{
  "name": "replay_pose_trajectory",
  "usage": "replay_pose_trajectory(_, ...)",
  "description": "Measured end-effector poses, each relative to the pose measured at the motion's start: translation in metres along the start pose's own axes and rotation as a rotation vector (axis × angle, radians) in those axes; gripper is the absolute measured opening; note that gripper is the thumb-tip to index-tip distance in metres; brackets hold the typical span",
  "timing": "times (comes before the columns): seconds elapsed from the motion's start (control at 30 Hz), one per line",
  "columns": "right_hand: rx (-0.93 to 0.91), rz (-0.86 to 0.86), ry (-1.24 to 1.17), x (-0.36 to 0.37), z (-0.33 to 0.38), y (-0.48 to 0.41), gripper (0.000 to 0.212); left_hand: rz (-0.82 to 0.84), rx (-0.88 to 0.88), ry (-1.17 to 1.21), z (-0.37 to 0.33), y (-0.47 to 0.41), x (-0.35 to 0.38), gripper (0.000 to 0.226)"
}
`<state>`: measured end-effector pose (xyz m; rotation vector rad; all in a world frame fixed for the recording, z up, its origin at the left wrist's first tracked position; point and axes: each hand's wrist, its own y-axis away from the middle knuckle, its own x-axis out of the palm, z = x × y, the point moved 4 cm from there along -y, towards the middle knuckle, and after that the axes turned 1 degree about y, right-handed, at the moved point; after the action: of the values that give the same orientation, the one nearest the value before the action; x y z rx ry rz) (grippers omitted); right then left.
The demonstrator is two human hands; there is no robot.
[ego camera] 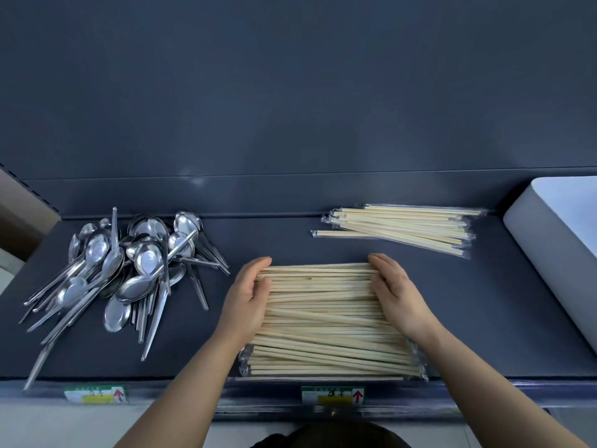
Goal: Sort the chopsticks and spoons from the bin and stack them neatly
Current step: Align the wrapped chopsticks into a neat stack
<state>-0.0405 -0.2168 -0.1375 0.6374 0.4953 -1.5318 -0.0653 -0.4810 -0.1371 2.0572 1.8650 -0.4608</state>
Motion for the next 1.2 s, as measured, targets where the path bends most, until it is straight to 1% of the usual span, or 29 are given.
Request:
replay_pose_trajectory(0.07, -0.007, 0.027, 0.023, -0.002, 0.000, 0.002, 0.044, 0.001, 0.005, -0.006, 0.000, 0.003, 0.001, 0.040)
replay_pose_trajectory(0.1, 0.004, 0.031, -0.003, -0.005, 0.000, 0.002, 0.045, -0.006, 0.005, 0.009, 0.001, 0.004, -0.001, 0.041)
replay_pose_trajectory(0.2, 0.073, -0.058, -0.141, -0.019, -0.003, 0.007, 0.045, -0.047, -0.022, 0.065, 0.008, 0.008, -0.010, 0.043)
replay_pose_trajectory(0.23, 0.088, -0.081, -0.166, -0.021, -0.005, 0.010, 0.045, -0.047, -0.012, 0.044, 0.009, 0.010, -0.011, 0.043)
replay_pose_trajectory(0.3, 0.080, -0.050, -0.139, -0.016, -0.004, 0.018, 0.046, 0.011, 0.025, -0.063, 0.009, 0.015, -0.007, 0.046)
replay_pose_trajectory(0.37, 0.048, 0.018, -0.033, -0.004, -0.003, 0.025, 0.050, 0.094, 0.053, -0.154, 0.009, 0.019, -0.001, 0.050)
replay_pose_trajectory(0.43, 0.037, 0.022, 0.066, -0.003, -0.002, 0.025, 0.051, 0.124, 0.059, -0.190, 0.008, 0.021, 0.000, 0.051)
replay_pose_trajectory(0.5, -0.011, -0.031, 0.237, -0.010, 0.004, 0.018, 0.052, 0.069, 0.083, -0.267, 0.004, 0.019, -0.007, 0.052)
replay_pose_trajectory(0.57, -0.112, -0.034, 0.426, -0.012, 0.013, 0.011, 0.054, 0.039, 0.162, -0.485, -0.004, 0.015, -0.009, 0.053)
replay_pose_trajectory(0.63, -0.175, 0.066, 0.581, -0.001, 0.020, 0.007, 0.058, 0.122, 0.184, -0.714, -0.008, 0.011, -0.002, 0.056)
replay_pose_trajectory(0.7, -0.204, 0.183, 0.703, 0.012, 0.022, 0.011, 0.070, 0.224, 0.143, -0.804, -0.003, 0.014, 0.006, 0.059)
replay_pose_trajectory(0.8, -0.240, 0.234, 0.747, 0.018, 0.015, 0.023, 0.091, 0.292, 0.123, -0.760, 0.007, 0.026, 0.008, 0.060)
replay_pose_trajectory(0.9, -0.244, 0.277, 0.692, 0.016, 0.012, 0.031, 0.097, 0.299, 0.137, -0.711, 0.011, 0.033, 0.006, 0.060)
replay_pose_trajectory(0.97, -0.212, 0.236, 0.594, 0.011, 0.014, 0.027, 0.095, 0.243, 0.132, -0.609, 0.007, 0.031, 0.001, 0.059)
replay_pose_trajectory(1.03, -0.159, 0.160, 0.544, 0.002, 0.014, 0.024, 0.080, 0.197, 0.099, -0.529, 0.004, 0.029, -0.003, 0.060)
replay_pose_trajectory(1.07, -0.131, 0.148, 0.543, -0.001, 0.014, 0.026, 0.076, 0.203, 0.081, -0.523, 0.004, 0.030, -0.004, 0.061)
replay_pose_trajectory(1.13, -0.112, 0.157, 0.569, 0.000, 0.013, 0.035, 0.078, 0.249, 0.064, -0.602, 0.008, 0.032, 0.000, 0.063)
replay_pose_trajectory(1.2, -0.139, 0.183, 0.652, 0.009, 0.013, 0.044, 0.089, 0.276, 0.062, -0.687, 0.011, 0.031, 0.005, 0.064)
